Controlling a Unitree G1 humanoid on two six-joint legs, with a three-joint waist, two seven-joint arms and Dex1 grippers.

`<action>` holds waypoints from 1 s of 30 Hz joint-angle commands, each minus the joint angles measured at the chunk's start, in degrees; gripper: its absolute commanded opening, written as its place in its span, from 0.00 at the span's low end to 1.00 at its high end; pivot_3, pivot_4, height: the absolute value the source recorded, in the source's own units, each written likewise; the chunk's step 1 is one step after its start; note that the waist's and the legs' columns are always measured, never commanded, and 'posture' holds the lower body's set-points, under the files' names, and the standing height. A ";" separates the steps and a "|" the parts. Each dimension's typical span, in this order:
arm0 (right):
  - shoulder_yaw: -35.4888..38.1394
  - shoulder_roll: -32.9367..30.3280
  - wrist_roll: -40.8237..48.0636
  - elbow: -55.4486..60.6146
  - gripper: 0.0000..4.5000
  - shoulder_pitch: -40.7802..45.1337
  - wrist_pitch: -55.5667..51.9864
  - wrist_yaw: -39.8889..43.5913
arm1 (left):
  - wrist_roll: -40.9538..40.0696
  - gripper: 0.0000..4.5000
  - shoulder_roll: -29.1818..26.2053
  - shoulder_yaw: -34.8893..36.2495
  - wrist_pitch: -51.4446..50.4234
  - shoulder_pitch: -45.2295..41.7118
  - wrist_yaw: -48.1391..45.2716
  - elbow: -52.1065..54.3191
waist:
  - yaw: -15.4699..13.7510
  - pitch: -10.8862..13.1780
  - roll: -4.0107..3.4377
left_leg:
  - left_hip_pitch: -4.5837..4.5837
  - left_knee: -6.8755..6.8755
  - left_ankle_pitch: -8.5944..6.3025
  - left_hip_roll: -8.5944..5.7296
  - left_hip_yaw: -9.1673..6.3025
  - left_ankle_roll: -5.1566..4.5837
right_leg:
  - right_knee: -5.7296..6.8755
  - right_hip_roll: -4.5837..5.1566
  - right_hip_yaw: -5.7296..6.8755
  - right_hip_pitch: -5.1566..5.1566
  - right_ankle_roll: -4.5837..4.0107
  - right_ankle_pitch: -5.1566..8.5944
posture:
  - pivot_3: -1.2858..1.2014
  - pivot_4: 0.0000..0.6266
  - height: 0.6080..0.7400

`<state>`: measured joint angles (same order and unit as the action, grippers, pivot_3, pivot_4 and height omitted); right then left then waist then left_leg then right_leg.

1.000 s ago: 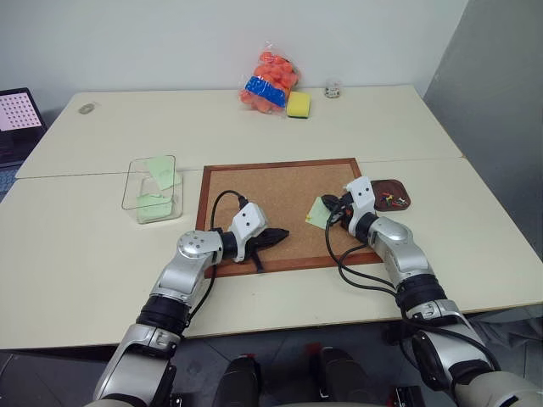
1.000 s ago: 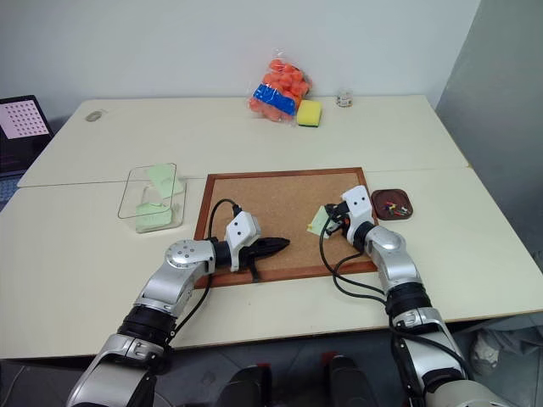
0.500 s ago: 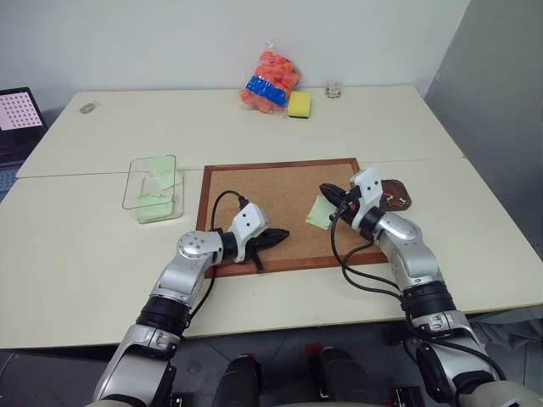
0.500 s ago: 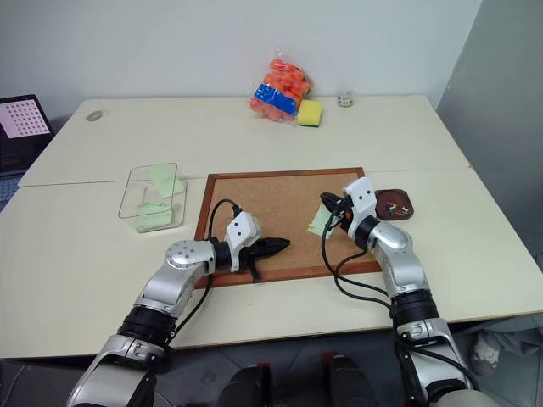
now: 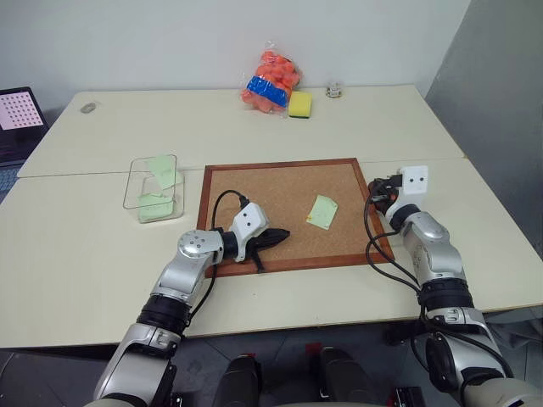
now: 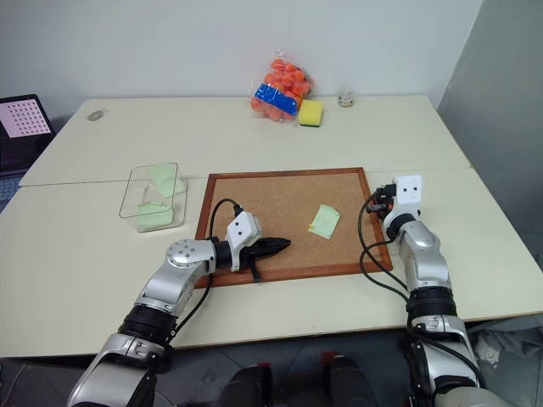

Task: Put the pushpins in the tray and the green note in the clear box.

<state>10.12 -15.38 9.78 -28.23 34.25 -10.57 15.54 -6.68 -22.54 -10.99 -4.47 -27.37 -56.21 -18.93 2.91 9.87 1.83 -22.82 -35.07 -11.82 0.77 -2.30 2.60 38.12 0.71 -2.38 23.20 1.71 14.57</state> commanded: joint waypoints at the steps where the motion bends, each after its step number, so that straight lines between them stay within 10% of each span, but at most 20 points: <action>1: 1.61 -1.11 0.68 -1.23 0.01 3.07 -0.10 -1.13 | 1.24 0.00 -0.43 -1.38 -0.43 0.38 -0.84 -1.57 | -0.01 0.00 0.00 | 0.00 0.00 0.00 0.00 0.00 0.00 | 0.00 0.00 0.00 0.00 0.00 0.00 | 0.52 0.24 1.00; 4: 1.71 -1.48 0.84 -2.56 0.01 3.68 0.25 -1.09 | 1.29 0.00 -0.47 -1.33 -0.39 0.28 -0.95 -1.68 | -0.03 0.00 0.00 | -0.02 0.00 0.00 0.00 -0.01 0.00 | -0.01 0.00 0.01 0.00 0.00 0.00 | 0.52 0.24 1.00; 23: 1.61 -2.49 0.82 -3.66 0.96 4.36 3.39 -2.11 | 1.49 0.00 -0.62 -1.32 -0.18 0.03 -1.17 -1.86 | -0.02 0.00 -0.01 | -0.01 0.00 0.00 0.00 -0.01 0.00 | -0.01 0.00 0.01 0.00 0.00 0.00 | 0.52 0.24 1.00; 30: -5.19 -2.40 3.47 8.79 0.99 -2.22 2.97 13.87 | 1.57 0.00 -0.52 -1.46 -0.04 0.31 -1.04 -1.60 | -0.04 -0.01 -0.02 | -0.02 0.00 0.00 0.00 -0.02 0.00 | -0.02 -0.01 0.02 0.00 0.04 0.02 | 0.52 0.24 1.00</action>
<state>6.80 -17.43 10.97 -25.55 33.72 -8.13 23.70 -6.62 -22.50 -11.08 -3.91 -27.87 -56.97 -19.74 2.87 9.86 1.81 -22.84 -35.07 -11.82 0.77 -2.34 2.59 38.11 0.71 -2.34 23.19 1.75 14.60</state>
